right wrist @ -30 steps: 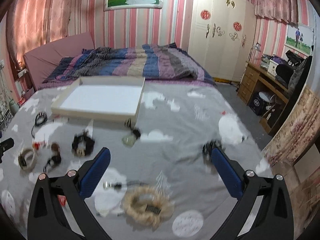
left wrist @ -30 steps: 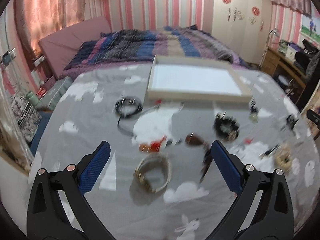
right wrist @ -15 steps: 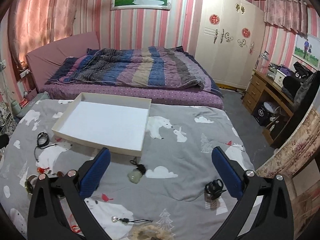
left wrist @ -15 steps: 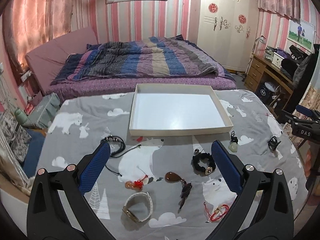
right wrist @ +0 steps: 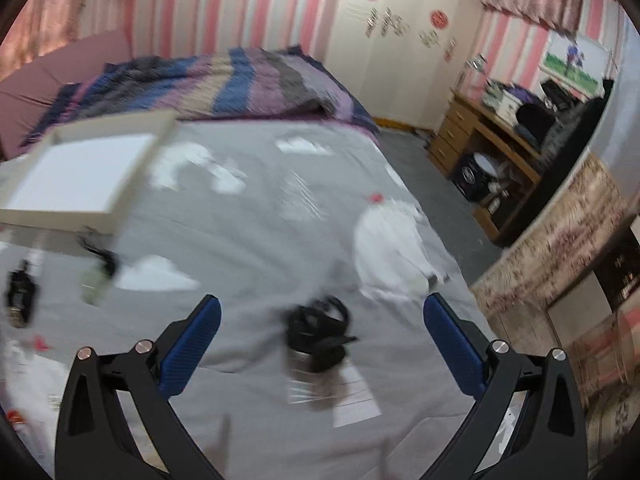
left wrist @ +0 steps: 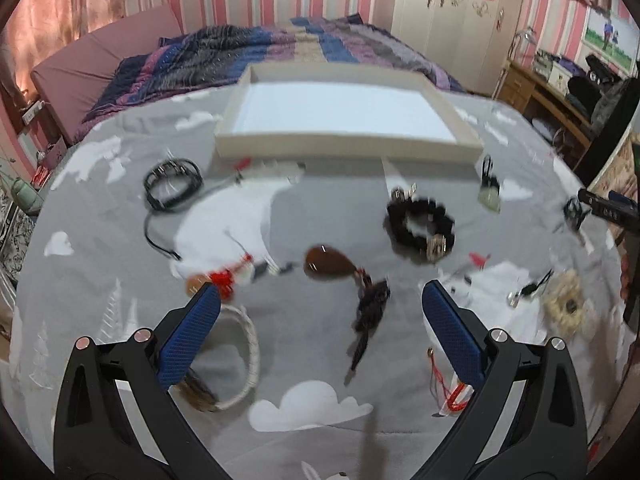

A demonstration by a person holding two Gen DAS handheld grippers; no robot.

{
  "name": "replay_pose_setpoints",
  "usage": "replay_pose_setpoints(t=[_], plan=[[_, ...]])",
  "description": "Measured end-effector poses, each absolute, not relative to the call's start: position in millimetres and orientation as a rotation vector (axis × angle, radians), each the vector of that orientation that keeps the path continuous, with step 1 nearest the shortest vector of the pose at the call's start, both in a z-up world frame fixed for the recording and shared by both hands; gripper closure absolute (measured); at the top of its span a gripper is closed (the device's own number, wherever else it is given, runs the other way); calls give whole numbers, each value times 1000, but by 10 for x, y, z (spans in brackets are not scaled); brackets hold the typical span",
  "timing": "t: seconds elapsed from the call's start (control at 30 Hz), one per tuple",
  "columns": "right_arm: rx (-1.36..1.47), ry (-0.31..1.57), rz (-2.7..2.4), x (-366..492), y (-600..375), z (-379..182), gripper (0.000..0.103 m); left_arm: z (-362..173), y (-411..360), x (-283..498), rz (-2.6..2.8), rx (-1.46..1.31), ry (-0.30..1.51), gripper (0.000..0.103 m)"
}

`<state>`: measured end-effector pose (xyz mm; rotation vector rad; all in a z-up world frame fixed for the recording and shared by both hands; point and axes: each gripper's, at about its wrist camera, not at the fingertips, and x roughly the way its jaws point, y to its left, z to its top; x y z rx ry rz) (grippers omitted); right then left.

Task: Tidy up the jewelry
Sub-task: 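Lower the right tool onto the black claw hair clip and close it, then close the left tool on the black cord of the brown teardrop pendant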

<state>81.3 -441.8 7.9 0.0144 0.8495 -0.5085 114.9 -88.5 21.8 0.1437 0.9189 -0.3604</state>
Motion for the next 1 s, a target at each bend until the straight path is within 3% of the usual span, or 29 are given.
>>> replay_pose_setpoints(t=[0.17,0.27,0.33,0.47,0.57,0.73,0.77,0.9,1.0], plan=[[17,855,-517,838,-4550,-142,2,77,-970,1142,-345,183,913,7],[30,868,-504,901,-4570,-194,7,33,-1017,1168,-354,194,926,18],[40,883,-501,930,-4567,-247,16,-16,-1065,1175,-362,206,946,23],[67,902,-482,970,-4579,-318,22,-150,-1163,1203,-368,244,979,37],[66,899,-471,982,-4563,-335,32,-218,-1174,1264,-385,229,1015,48],[66,906,-445,1004,-4524,-338,51,-218,-1208,1319,-397,232,1015,56],[70,907,-434,1013,-4515,-337,54,-222,-1228,1330,-407,233,1014,62],[47,913,-445,1028,-4474,-335,55,-222,-1284,1312,-426,259,1010,84],[38,909,-453,1022,-4441,-303,55,-220,-1297,1312,-438,266,1014,88]])
